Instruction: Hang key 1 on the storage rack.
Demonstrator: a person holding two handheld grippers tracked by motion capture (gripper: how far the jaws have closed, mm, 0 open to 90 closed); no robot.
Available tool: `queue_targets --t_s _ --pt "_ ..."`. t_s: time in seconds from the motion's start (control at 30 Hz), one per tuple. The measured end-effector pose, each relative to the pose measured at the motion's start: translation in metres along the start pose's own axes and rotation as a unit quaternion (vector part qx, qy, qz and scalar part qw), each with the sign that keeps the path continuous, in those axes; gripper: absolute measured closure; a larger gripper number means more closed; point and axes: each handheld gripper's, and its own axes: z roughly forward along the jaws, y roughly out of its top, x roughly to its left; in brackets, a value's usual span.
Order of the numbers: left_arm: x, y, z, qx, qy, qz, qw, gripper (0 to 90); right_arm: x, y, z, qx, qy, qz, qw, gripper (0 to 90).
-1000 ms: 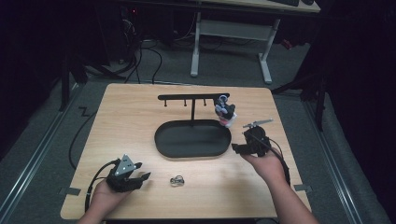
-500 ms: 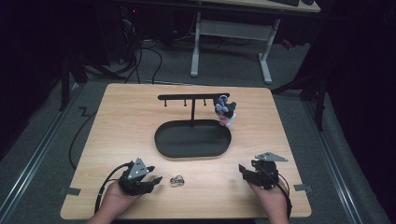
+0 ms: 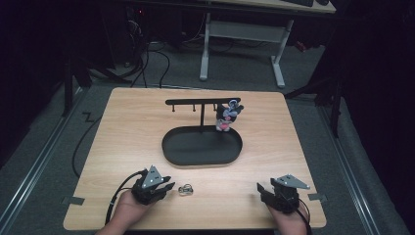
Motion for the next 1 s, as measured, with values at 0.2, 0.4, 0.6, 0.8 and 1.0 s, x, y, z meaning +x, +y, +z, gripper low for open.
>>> queue_targets --t_s 0.2,0.4,0.6,0.8,1.0 --pt "0.001 0.001 0.011 0.022 0.005 0.0 0.9997 88.4 0.007 -0.003 -0.001 0.002 0.003 -0.012 0.9999 43.3" --pt "-0.006 0.008 0.022 0.026 0.002 0.011 0.9996 88.4 0.004 -0.01 -0.007 0.003 0.004 -0.007 1.0 44.1" --pt "-0.016 0.014 0.029 0.025 -0.009 0.024 0.9994 88.3 0.002 -0.014 -0.011 0.004 0.007 -0.005 1.0 44.6" --pt "-0.038 0.023 0.037 0.019 -0.037 0.047 0.998 88.0 0.002 -0.016 -0.015 0.005 0.004 -0.002 1.0 44.9" --pt "-0.057 0.027 0.038 0.009 -0.046 0.07 0.9964 85.1 0.001 -0.017 -0.014 0.006 0.009 0.001 0.9999 45.0"
